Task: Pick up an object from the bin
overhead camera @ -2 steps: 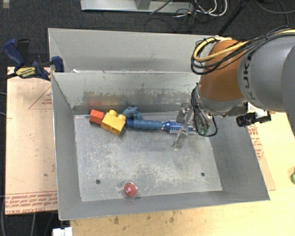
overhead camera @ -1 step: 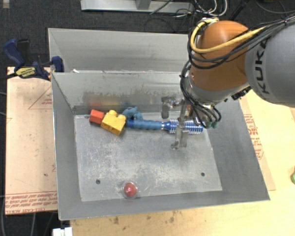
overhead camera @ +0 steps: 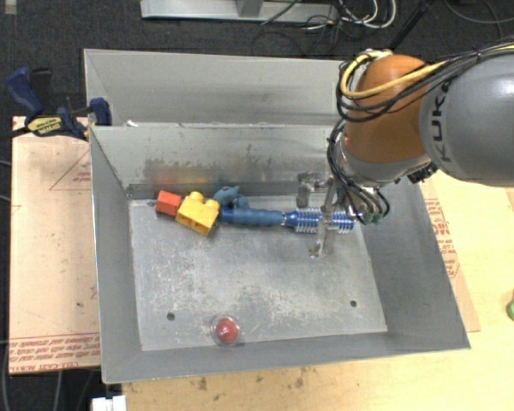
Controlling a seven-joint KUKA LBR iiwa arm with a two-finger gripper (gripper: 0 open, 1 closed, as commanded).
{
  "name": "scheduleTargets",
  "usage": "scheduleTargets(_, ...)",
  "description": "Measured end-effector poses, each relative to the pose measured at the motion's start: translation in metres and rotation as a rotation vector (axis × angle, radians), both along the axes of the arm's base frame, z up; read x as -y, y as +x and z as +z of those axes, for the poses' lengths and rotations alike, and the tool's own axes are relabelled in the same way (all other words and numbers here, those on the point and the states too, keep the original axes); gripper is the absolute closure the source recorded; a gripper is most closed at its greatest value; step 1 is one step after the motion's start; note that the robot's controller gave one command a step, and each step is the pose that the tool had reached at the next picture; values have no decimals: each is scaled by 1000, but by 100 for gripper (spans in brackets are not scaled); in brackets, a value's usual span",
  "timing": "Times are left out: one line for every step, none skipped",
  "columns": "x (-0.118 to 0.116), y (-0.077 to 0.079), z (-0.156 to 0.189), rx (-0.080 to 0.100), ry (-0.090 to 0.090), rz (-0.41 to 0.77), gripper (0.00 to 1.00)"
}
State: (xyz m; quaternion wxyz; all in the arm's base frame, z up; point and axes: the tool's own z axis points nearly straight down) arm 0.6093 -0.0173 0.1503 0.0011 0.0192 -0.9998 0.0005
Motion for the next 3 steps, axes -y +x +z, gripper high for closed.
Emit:
scheduleTargets(11,44,-72,3,2,79,0)
scheduleTargets(11,43,-68,4,2,79,100)
scheduleTargets(0,31,81,12,1,101,100)
